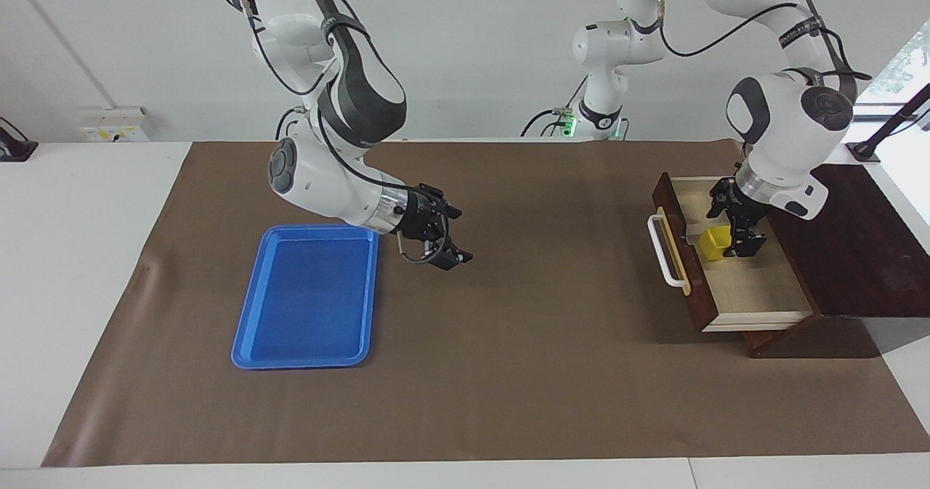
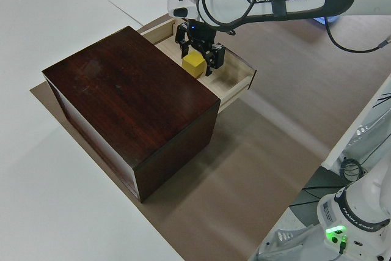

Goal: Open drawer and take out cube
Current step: 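Close the left gripper on the yellow cube inside the drawer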

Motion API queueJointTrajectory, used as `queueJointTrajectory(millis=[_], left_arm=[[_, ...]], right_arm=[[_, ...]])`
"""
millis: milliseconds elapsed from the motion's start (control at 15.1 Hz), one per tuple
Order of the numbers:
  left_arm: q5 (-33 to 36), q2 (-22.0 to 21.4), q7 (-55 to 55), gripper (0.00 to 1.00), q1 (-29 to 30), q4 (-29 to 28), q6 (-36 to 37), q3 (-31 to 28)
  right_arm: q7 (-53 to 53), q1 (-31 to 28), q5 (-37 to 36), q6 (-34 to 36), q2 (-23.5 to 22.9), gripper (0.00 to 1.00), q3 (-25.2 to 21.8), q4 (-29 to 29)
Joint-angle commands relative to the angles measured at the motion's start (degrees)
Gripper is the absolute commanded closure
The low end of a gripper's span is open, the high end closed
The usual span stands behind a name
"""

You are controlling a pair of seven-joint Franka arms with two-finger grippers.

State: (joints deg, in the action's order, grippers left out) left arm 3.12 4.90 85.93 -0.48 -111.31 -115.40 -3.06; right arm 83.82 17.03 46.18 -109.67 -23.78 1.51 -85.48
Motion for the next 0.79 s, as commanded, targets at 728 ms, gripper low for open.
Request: queueJointTrajectory(millis=[728], left_arm=[[-0.2, -1.7, -0.3, 0.00, 1.4, -2.2, -1.5, 0.0]], right_arm=[[1.0, -0.1, 1.1, -2.3, 1.4, 0.00, 0.0, -2.2]])
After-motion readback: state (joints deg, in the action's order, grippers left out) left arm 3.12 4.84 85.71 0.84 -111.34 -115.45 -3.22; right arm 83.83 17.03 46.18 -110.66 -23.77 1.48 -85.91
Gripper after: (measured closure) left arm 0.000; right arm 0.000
